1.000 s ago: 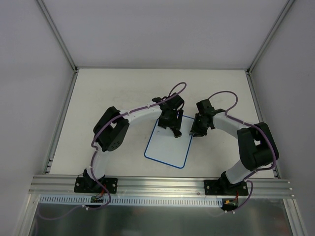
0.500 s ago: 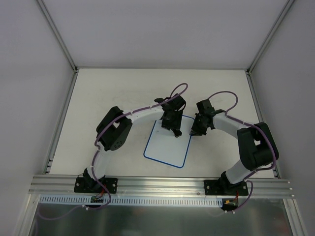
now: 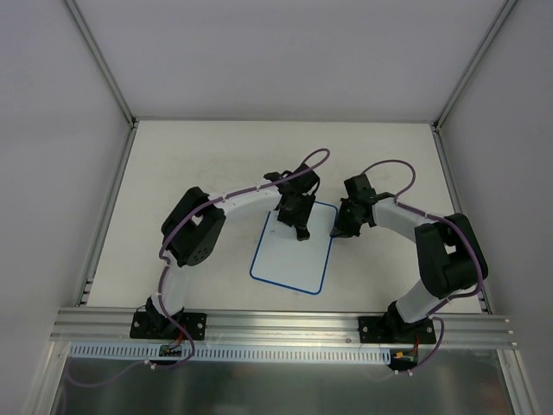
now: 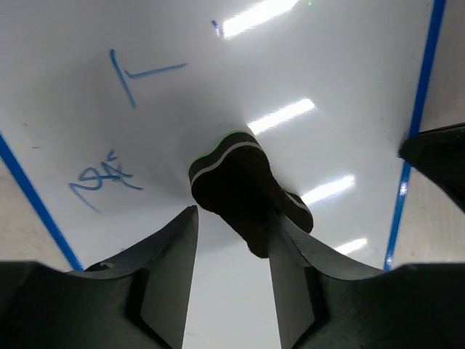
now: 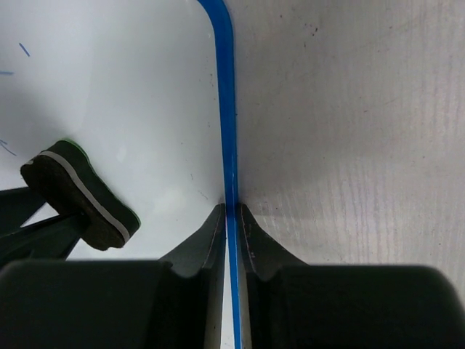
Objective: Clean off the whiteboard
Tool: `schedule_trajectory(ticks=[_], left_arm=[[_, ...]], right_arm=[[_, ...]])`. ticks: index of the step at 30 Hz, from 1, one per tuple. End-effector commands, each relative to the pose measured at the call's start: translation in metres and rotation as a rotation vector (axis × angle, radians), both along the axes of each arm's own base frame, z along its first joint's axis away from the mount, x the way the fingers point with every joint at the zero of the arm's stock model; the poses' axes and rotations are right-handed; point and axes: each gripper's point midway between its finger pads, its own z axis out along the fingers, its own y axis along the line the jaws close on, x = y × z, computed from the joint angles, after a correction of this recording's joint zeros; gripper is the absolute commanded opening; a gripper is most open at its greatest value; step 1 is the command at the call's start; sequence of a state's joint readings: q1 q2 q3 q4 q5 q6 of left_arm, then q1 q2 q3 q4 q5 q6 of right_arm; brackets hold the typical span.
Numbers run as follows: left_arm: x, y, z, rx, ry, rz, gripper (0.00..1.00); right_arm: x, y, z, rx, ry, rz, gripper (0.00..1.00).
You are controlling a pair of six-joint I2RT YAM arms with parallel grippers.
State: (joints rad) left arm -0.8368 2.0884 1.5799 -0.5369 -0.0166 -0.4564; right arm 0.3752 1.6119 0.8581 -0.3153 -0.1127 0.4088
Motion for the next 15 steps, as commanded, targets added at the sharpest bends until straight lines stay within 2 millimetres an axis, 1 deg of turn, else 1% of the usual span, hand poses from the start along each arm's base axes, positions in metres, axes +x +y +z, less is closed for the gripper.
schedule_trajectory(ticks=[1, 2, 3, 4, 6, 7, 8, 9, 11, 13, 15], left_arm=[[0.009, 0.048, -0.001, 0.132, -0.015, -0.070, 0.43], [0.011, 0.051, 0.001, 0.127, -0.016, -0.062, 0.51], [0.011, 0.050, 0.008, 0.098, -0.010, -0.044, 0.56], [0.011, 0.049, 0.012, 0.081, -0.007, -0.026, 0.63], [0.011, 0.045, 0.026, 0.026, 0.002, 0.024, 0.83], [0.007, 0.037, 0.031, -0.016, 0.026, 0.035, 0.86], [0.005, 0.034, 0.035, -0.039, 0.041, 0.058, 0.87], [0.002, 0.029, 0.041, -0.076, 0.064, 0.117, 0.88], [-0.002, 0.023, 0.044, -0.111, 0.097, 0.163, 0.88], [-0.004, 0.018, 0.049, -0.140, 0.118, 0.214, 0.88], [-0.002, 0.014, 0.053, -0.138, 0.097, 0.224, 0.88]], right_arm=[[-0.014, -0.016, -0.020, -0.088, 0.062, 0.011, 0.12], [-0.014, -0.016, -0.020, -0.088, 0.062, 0.013, 0.11], [-0.014, -0.016, -0.021, -0.089, 0.064, 0.011, 0.12], [-0.014, -0.016, -0.021, -0.091, 0.064, 0.014, 0.12], [-0.014, -0.016, -0.021, -0.090, 0.064, 0.016, 0.11], [-0.015, -0.017, -0.022, -0.091, 0.068, 0.013, 0.11], [-0.015, -0.017, -0.022, -0.093, 0.068, 0.015, 0.12], [-0.014, -0.016, -0.022, -0.091, 0.067, 0.016, 0.12], [-0.014, -0.016, -0.022, -0.089, 0.067, 0.016, 0.12], [-0.014, -0.016, -0.022, -0.089, 0.069, 0.015, 0.11], [-0.013, -0.015, -0.021, -0.087, 0.063, 0.015, 0.12]])
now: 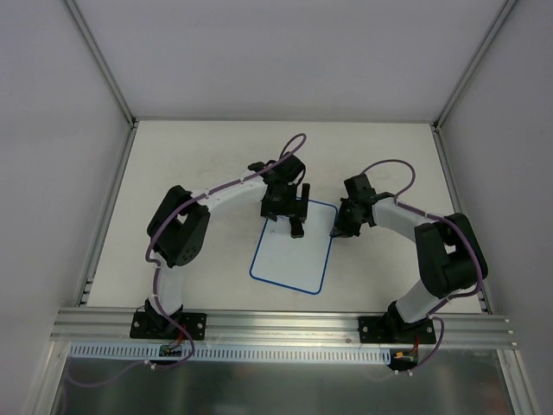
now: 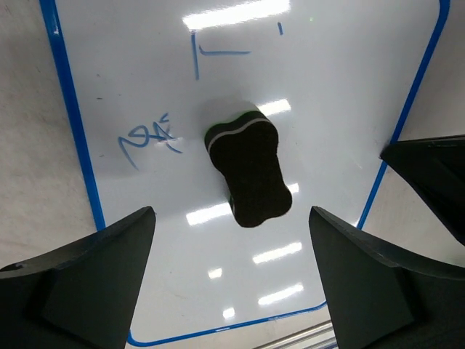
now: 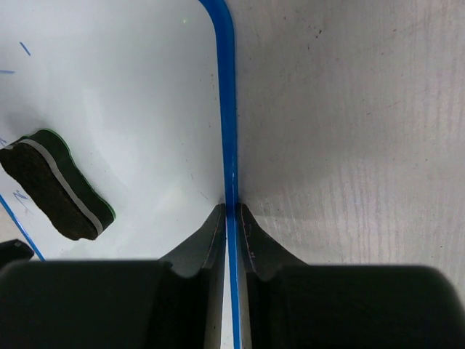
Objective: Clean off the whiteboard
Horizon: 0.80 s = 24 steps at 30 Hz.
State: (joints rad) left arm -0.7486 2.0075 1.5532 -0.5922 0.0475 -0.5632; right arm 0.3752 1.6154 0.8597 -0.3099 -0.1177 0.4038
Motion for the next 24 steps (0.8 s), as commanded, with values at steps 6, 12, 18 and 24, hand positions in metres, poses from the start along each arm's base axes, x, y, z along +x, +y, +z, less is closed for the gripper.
schedule_trajectory(ticks=[6, 12, 18, 24], left_arm=[[0.001, -0.016, 0.017, -0.020, -0.021, 0.068, 0.81], [0.004, -0.018, -0.002, 0.036, -0.028, 0.039, 0.70], [0.000, -0.026, -0.019, 0.068, -0.021, 0.009, 0.63], [-0.002, -0.017, -0.029, 0.115, -0.019, 0.008, 0.42]], right_arm=[[-0.014, -0.016, -0.021, -0.088, 0.074, 0.007, 0.11], [-0.015, -0.015, -0.022, -0.086, 0.078, 0.005, 0.11], [-0.012, -0.014, -0.024, -0.089, 0.080, 0.004, 0.11], [-0.012, -0.014, -0.026, -0.093, 0.087, 0.003, 0.10]])
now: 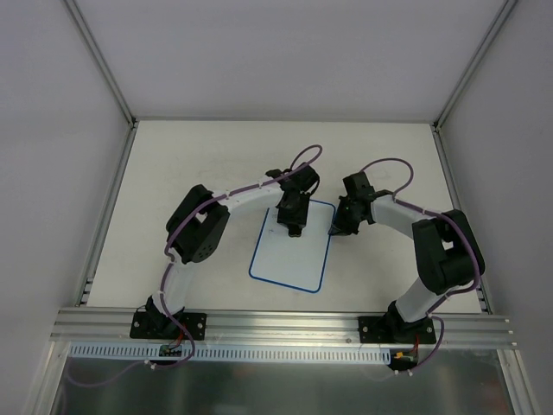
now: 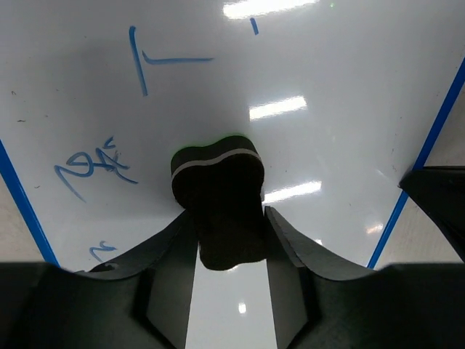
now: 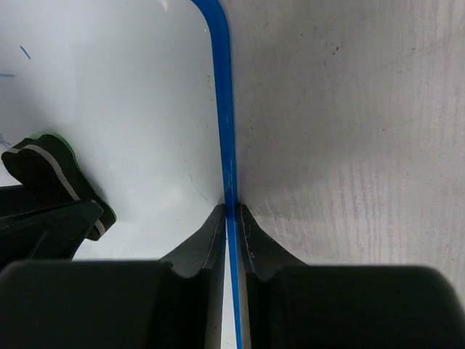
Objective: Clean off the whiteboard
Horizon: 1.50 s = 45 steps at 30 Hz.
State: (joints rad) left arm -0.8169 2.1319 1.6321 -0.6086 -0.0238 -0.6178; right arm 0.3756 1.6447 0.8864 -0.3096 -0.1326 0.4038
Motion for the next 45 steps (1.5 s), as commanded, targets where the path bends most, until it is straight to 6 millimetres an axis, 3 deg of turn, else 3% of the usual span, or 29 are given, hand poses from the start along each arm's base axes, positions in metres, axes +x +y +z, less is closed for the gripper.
schedule_trajectory(ticks=[1, 2, 6, 10, 18, 25, 31, 35, 39, 45], left_arm=[[0.003, 0.009, 0.001, 0.050, -0.031, -0.004, 0.37], [0.002, 0.012, 0.000, 0.061, -0.033, -0.005, 0.29], [-0.004, 0.035, -0.007, 0.138, -0.042, -0.014, 0.11], [-0.015, 0.063, -0.013, 0.199, -0.027, -0.024, 0.00], [-0.043, 0.133, -0.032, 0.297, 0.064, 0.026, 0.00], [-0.044, 0.180, -0.040, 0.327, 0.122, 0.126, 0.00], [-0.028, 0.177, -0.031, 0.324, 0.073, 0.121, 0.00], [-0.007, 0.166, -0.009, 0.288, -0.003, 0.100, 0.00], [0.016, 0.142, 0.015, 0.216, -0.066, 0.043, 0.00], [0.027, 0.085, 0.017, 0.150, -0.085, -0.121, 0.00]], right_arm=[[-0.018, -0.019, -0.026, -0.106, 0.082, -0.004, 0.09], [-0.018, -0.019, -0.026, -0.107, 0.082, -0.004, 0.08], [-0.022, -0.022, -0.030, -0.123, 0.098, -0.007, 0.00], [-0.025, -0.025, -0.034, -0.142, 0.117, -0.006, 0.00], [-0.026, -0.026, -0.032, -0.155, 0.116, -0.008, 0.00], [-0.025, -0.025, -0.032, -0.153, 0.112, -0.002, 0.00], [-0.025, -0.023, -0.030, -0.147, 0.108, 0.010, 0.00], [-0.023, -0.024, -0.028, -0.147, 0.099, 0.023, 0.00], [-0.022, -0.021, -0.027, -0.138, 0.093, 0.048, 0.00], [-0.016, -0.016, -0.025, -0.127, 0.089, 0.058, 0.00]])
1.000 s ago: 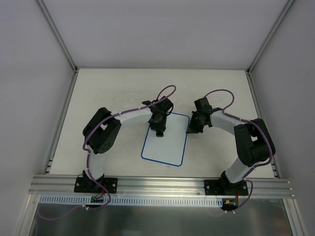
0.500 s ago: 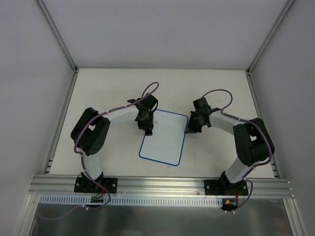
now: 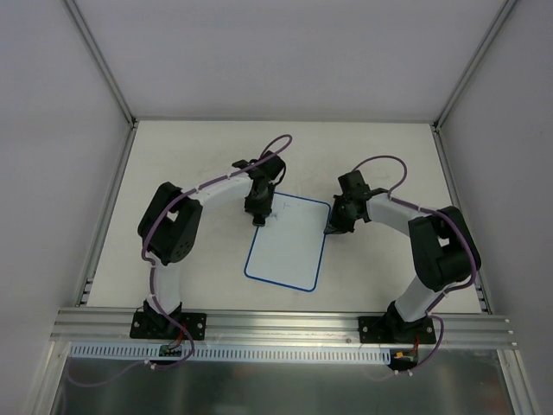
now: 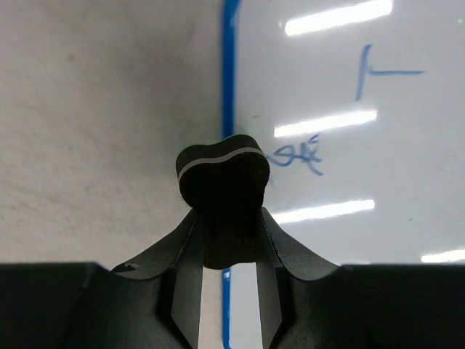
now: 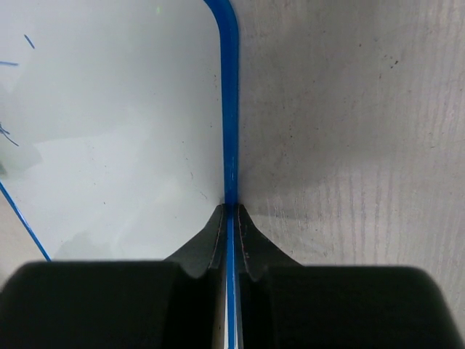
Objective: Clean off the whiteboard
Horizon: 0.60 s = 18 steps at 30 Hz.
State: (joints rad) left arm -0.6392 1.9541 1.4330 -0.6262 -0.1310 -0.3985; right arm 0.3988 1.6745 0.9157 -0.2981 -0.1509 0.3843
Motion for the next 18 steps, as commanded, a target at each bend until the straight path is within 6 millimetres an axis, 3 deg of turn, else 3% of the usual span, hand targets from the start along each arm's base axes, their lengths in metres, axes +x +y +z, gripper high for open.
schedule_trajectory(ticks=[1, 4, 10, 14, 18], left_arm=[[0.000, -0.034, -0.001, -0.010, 0.011, -0.142, 0.00], [0.002, -0.063, 0.005, -0.067, 0.007, -0.196, 0.00], [-0.003, -0.107, -0.009, -0.071, 0.010, -0.302, 0.00], [-0.001, -0.107, -0.023, -0.037, 0.018, -0.301, 0.00], [-0.004, -0.082, -0.037, 0.040, 0.031, -0.278, 0.00]], right_arm=[[-0.021, -0.027, -0.026, -0.142, 0.096, 0.012, 0.00], [-0.019, -0.025, -0.025, -0.139, 0.093, 0.019, 0.00], [-0.019, -0.023, -0.026, -0.139, 0.097, 0.024, 0.00], [-0.021, -0.021, -0.027, -0.142, 0.098, 0.037, 0.00], [-0.022, -0.023, -0.026, -0.164, 0.103, 0.058, 0.00]])
